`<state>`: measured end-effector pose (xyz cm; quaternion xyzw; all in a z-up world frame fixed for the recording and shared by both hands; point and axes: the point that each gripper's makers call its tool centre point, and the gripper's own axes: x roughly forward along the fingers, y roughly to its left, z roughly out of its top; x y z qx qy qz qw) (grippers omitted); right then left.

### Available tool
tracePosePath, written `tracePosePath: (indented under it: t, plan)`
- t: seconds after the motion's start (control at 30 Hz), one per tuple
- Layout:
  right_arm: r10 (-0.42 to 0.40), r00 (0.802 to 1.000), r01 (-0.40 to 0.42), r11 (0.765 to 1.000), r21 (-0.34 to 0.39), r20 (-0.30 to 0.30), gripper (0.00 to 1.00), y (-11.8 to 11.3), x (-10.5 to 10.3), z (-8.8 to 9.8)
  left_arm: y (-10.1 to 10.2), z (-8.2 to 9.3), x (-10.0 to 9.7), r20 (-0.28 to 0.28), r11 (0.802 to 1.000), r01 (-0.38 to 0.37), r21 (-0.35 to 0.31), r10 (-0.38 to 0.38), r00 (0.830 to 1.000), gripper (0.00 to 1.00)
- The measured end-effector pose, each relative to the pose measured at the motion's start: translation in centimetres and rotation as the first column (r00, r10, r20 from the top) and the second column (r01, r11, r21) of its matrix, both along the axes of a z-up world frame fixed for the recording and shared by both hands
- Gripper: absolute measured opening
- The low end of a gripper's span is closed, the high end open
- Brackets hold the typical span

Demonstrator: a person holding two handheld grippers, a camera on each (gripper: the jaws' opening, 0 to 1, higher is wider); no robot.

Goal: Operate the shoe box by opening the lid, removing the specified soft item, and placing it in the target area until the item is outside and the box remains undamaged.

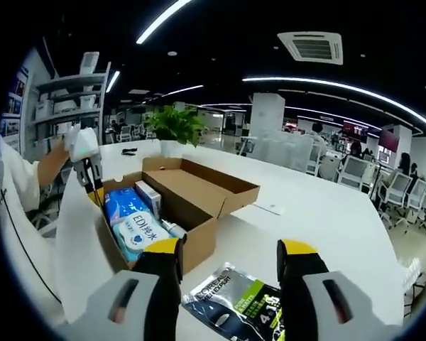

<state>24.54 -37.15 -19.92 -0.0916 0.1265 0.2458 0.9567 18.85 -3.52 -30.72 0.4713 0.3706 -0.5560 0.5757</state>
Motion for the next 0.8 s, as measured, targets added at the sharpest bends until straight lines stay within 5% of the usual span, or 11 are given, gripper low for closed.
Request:
tracePosePath:
  t: [0.07, 0.17, 0.37, 0.53, 0.8]
  plan:
    - [-0.083, 0.997, 0.083, 0.997, -0.003, -0.006, 0.48, -0.9, 0.9, 0.1, 0.0, 0.0, 0.1, -0.016, 1.0, -0.001, -0.012, 0.001, 1.0, 0.01]
    - [-0.016, 1.0, 0.015, 1.0, 0.014, 0.016, 0.5, 0.8, 0.9, 0.7, 0.0, -0.1, 0.1, -0.021, 1.0, 0.002, -0.001, -0.002, 1.0, 0.01]
    - [-0.038, 0.999, 0.038, 0.999, 0.023, -0.011, 0.5, 1.1, 0.9, 0.5, 0.0, -0.1, 0.2, -0.005, 1.0, -0.006, -0.013, 0.006, 1.0, 0.01]
    - [0.071, 0.997, -0.072, 0.995, 0.063, 0.024, 0.56, 3.5, 0.4, 1.5, -0.1, -0.2, 0.3, -0.015, 1.0, -0.011, -0.007, 0.01, 1.0, 0.01]
    - [0.133, 0.99, -0.136, 0.988, 0.07, 0.045, 0.55, 7.2, 1.1, 2.5, -0.1, -0.6, 0.3, -0.006, 1.0, -0.021, 0.019, 0.021, 1.0, 0.01]
